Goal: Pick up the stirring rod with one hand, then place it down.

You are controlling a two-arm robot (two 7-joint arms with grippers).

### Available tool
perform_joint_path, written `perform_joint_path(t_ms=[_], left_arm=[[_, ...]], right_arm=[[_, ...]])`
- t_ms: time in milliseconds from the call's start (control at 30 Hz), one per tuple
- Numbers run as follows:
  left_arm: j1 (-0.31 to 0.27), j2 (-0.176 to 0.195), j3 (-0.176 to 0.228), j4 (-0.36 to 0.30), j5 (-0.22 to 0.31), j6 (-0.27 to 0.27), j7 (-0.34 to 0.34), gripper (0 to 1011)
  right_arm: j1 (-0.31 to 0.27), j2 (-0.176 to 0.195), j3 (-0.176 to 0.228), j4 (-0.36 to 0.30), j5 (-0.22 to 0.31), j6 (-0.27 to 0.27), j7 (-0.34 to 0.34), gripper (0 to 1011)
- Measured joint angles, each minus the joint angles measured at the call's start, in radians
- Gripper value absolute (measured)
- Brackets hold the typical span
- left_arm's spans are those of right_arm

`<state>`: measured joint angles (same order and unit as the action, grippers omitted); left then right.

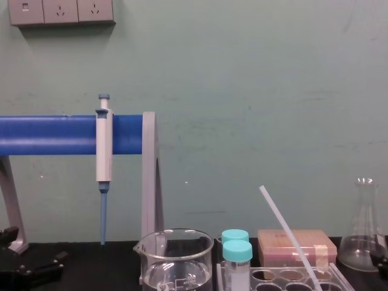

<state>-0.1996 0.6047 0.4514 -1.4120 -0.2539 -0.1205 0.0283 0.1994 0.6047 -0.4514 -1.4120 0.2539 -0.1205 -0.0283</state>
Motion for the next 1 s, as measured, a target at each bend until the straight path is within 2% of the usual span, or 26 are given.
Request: perform_joint_path(t_ms=[1000], left_arm=[[0.000,0.000,0.000,0.000,0.000,0.000,0.000,1000]], right_arm=[[0.000,0.000,0.000,0.000,0.000,0.000,0.000,1004]])
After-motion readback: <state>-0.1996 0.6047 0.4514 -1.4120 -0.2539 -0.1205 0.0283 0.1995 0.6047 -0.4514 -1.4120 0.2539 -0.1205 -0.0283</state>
